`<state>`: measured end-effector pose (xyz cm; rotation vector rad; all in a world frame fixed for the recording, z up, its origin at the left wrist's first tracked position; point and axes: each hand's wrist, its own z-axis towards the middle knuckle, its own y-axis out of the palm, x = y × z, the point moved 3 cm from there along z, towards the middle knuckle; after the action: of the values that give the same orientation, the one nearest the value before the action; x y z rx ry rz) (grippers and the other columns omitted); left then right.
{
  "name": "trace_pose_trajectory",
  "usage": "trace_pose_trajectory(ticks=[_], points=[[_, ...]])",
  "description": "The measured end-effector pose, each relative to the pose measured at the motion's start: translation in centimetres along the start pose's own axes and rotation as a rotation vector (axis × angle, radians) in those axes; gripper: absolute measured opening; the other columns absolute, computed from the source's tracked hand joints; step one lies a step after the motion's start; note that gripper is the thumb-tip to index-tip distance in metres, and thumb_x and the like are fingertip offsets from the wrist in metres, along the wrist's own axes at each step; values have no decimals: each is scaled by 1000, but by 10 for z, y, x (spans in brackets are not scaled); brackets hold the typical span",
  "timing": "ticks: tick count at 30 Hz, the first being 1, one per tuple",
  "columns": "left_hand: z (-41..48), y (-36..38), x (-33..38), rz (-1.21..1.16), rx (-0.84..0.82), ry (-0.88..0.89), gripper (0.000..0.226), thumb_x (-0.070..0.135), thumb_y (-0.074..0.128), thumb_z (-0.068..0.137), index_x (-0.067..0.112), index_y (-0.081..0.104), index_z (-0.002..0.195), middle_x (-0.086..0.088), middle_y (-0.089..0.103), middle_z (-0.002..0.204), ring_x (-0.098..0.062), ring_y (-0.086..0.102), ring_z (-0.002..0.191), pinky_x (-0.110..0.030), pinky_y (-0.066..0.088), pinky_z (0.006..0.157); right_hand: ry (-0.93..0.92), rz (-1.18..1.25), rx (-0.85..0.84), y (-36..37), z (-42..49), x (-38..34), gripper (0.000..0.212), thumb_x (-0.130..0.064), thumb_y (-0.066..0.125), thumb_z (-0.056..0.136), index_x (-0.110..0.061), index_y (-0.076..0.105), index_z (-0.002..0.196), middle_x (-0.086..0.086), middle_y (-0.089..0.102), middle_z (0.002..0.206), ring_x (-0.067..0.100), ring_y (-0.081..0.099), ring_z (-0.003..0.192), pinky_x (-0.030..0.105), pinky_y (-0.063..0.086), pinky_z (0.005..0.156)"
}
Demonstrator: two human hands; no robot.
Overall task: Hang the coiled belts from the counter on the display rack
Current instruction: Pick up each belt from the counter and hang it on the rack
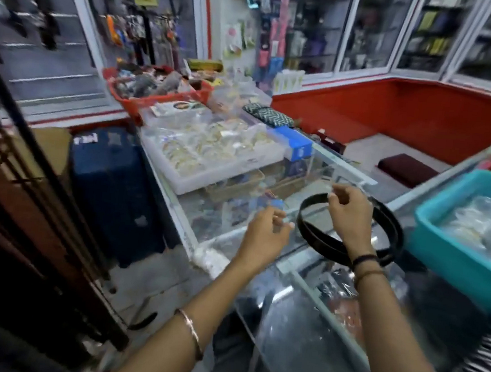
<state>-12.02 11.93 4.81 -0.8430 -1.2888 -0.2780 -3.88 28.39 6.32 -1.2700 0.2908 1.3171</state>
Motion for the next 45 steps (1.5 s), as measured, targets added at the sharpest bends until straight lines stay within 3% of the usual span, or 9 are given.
trace_pose_trajectory(ticks=[5,10,15,21,23,30,34,37,45], points=[[28,62,-15,62,-116,-183,58,50,59,83,13,42,124,-11,48,129,-33,55,115,-53,54,88,80,-395,-37,-4,56,60,42,-14,62,84,-4,52,124,22,51,129,40,47,121,52,35,103],[51,89,-18,85,-94,-315,77,60,60,76,9,35,128,-16,40,135,-41,57,113,-55,55,87,214,-636,-212,-3,95,104,70,-26,68,83,-6,32,139,21,41,144,39,36,134,54,26,110],[63,99,-20,128,-73,-374,73,49,66,78,7,34,129,-17,40,134,-40,53,117,-54,54,90,252,-639,-235,2,112,118,60,-25,71,82,2,44,129,26,55,127,44,52,115,53,47,95],[66,92,-18,117,-66,-388,49,34,63,80,11,45,118,-15,47,125,-35,56,111,-40,50,88,233,-597,-182,6,104,112,33,-15,71,80,2,63,107,27,66,107,44,61,102,47,52,83],[65,86,-19,92,-56,-380,39,30,61,78,12,49,110,-15,51,119,-37,61,103,-44,55,87,219,-585,-194,6,97,102,21,-13,69,81,1,67,96,26,67,101,42,62,98,43,50,78],[48,36,-30,163,53,-337,31,22,59,84,11,51,112,-14,50,120,-36,61,99,-48,56,85,236,-184,-259,17,67,78,24,-15,69,81,7,62,89,23,65,86,40,62,89,41,49,76],[27,-11,-32,223,151,-264,21,18,58,85,11,51,104,-14,52,115,-32,57,93,-35,46,71,233,117,-360,37,45,54,25,-17,69,81,-15,47,94,7,58,88,30,59,89,46,49,84],[4,-52,-30,276,249,-225,24,16,56,86,8,50,109,-15,49,116,-33,55,96,-36,44,76,142,203,-470,50,27,21,26,-20,67,83,-27,42,84,12,62,92,27,59,83,45,50,77],[-84,-170,-36,360,532,-264,31,14,53,87,16,47,118,-9,48,111,-28,52,96,-37,45,83,-224,456,-540,62,-61,-133,26,-19,63,89,-10,40,97,-7,50,78,-2,53,67,10,44,57]])
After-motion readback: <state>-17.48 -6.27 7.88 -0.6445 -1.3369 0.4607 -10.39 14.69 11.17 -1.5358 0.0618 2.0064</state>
